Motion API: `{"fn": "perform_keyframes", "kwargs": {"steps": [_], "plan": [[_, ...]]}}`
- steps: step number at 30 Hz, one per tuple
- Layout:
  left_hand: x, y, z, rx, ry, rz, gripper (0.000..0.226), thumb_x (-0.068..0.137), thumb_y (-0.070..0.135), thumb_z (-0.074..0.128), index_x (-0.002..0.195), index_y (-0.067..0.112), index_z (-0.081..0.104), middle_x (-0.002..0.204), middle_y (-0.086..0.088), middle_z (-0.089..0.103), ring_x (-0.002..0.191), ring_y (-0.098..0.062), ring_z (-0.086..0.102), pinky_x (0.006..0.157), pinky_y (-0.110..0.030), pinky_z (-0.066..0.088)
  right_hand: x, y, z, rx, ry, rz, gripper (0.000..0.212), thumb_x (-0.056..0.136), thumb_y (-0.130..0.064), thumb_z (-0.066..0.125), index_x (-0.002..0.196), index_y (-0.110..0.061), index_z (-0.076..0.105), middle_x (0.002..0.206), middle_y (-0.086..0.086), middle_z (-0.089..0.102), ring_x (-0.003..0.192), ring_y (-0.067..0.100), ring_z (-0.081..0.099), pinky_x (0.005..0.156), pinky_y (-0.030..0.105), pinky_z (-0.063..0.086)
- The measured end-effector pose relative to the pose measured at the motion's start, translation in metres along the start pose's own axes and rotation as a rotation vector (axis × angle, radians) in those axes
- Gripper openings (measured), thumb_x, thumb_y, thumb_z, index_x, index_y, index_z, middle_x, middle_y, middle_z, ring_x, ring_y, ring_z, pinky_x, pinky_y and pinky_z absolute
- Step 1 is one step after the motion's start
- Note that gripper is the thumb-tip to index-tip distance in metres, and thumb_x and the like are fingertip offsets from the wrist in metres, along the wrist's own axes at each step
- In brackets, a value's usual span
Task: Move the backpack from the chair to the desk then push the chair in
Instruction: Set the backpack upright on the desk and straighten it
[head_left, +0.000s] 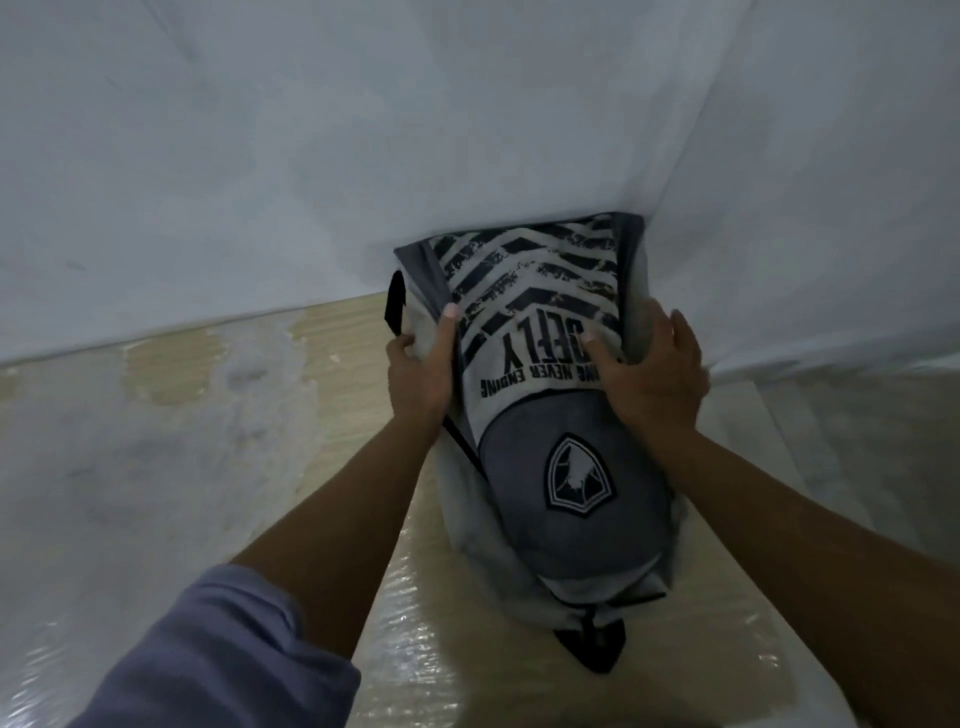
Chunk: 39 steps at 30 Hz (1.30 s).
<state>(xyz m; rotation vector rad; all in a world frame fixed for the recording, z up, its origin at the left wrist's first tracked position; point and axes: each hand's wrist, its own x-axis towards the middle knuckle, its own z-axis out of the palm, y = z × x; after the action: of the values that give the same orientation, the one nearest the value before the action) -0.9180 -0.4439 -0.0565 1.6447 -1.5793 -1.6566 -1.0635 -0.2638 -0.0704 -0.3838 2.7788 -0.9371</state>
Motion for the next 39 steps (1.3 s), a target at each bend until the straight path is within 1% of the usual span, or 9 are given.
{"fn": "perform_keyframes", "kwargs": {"steps": [3,5,9,17,20,23,29,34,39], "plan": [[-0.002,-0.008,0.008,0.032,-0.063,0.044,0.127,0.054,0.089,0.071,0.158,0.030,0.026,0.157,0.000,0.043,0.137,-0.024,0.049,0.112,-0.048,0.043,0.007,0.025,0.004,0.226,-0.206,0.164,0.119,0.063,-0.090,0.065,0.160,-0.039,0.018,0.166,-0.001,0.029,0.151,0.027,0.031,0.121,0.054,0.029],[0.003,-0.009,0.011,0.073,-0.067,0.050,0.124,0.059,0.085,0.072,0.160,0.035,0.021,0.159,0.001,0.041,0.140,-0.024,0.047,0.114,-0.048,0.042,0.011,0.035,0.006,0.300,-0.261,0.179,0.126,0.059,-0.089,0.069,0.161,-0.036,0.017,0.165,-0.001,0.033,0.148,0.026,0.035,0.119,0.050,0.035],[0.016,-0.012,0.019,0.127,-0.019,0.051,0.096,0.078,0.076,0.061,0.158,0.038,0.025,0.157,0.002,0.044,0.140,-0.026,0.047,0.116,-0.046,0.039,0.023,0.039,0.006,0.280,-0.287,0.155,0.114,0.068,-0.084,0.069,0.160,-0.035,0.024,0.162,0.001,0.037,0.145,0.026,0.040,0.119,0.047,0.036],[0.041,-0.013,0.031,0.068,0.021,0.001,0.102,0.056,0.097,0.057,0.147,0.054,0.037,0.154,0.006,0.048,0.138,-0.023,0.050,0.114,-0.049,0.041,0.044,0.035,0.010,0.298,-0.270,0.090,0.096,0.076,-0.083,0.061,0.156,-0.039,0.032,0.157,-0.005,0.044,0.142,0.019,0.045,0.117,0.044,0.038],[0.029,-0.007,0.031,0.091,0.032,0.033,0.101,0.070,0.086,0.059,0.156,0.042,0.029,0.158,0.001,0.044,0.142,-0.026,0.045,0.116,-0.050,0.038,0.042,0.037,0.008,0.290,-0.289,0.098,0.100,0.072,-0.088,0.059,0.156,-0.041,0.030,0.159,-0.007,0.043,0.143,0.019,0.043,0.118,0.046,0.037],[0.008,-0.002,0.032,0.148,0.182,0.048,0.106,0.075,0.079,0.061,0.158,0.024,0.026,0.159,-0.009,0.039,0.143,-0.030,0.042,0.116,-0.049,0.037,0.035,0.037,-0.002,0.281,-0.313,0.119,0.110,0.069,-0.093,0.055,0.159,-0.039,0.022,0.165,-0.006,0.033,0.148,0.020,0.036,0.121,0.048,0.033],[-0.056,-0.034,0.026,0.375,0.403,0.177,0.068,0.080,0.075,0.060,0.118,0.019,0.052,0.126,-0.005,0.052,0.105,-0.024,0.058,0.086,-0.037,0.046,-0.006,0.050,-0.019,0.249,-0.298,0.246,0.120,0.065,-0.097,0.051,0.161,-0.033,0.017,0.162,0.004,0.038,0.145,0.031,0.042,0.117,0.053,0.036],[-0.096,-0.087,0.026,0.518,0.432,0.286,0.046,0.094,0.057,0.052,0.096,0.015,0.070,0.110,-0.010,0.060,0.101,-0.030,0.061,0.086,-0.040,0.052,-0.052,0.078,-0.019,0.196,-0.166,0.136,0.089,0.079,-0.079,0.061,0.150,-0.028,0.041,0.153,-0.001,0.043,0.137,0.026,0.047,0.111,0.049,0.042],[-0.114,-0.112,0.035,0.495,0.255,0.268,0.047,0.090,0.059,0.051,0.083,0.015,0.069,0.084,-0.007,0.067,0.082,-0.027,0.064,0.072,-0.040,0.055,-0.083,0.099,-0.013,0.096,-0.022,0.103,0.057,0.083,-0.061,0.071,0.122,-0.019,0.065,0.127,0.004,0.058,0.117,0.028,0.058,0.100,0.049,0.049]]}}
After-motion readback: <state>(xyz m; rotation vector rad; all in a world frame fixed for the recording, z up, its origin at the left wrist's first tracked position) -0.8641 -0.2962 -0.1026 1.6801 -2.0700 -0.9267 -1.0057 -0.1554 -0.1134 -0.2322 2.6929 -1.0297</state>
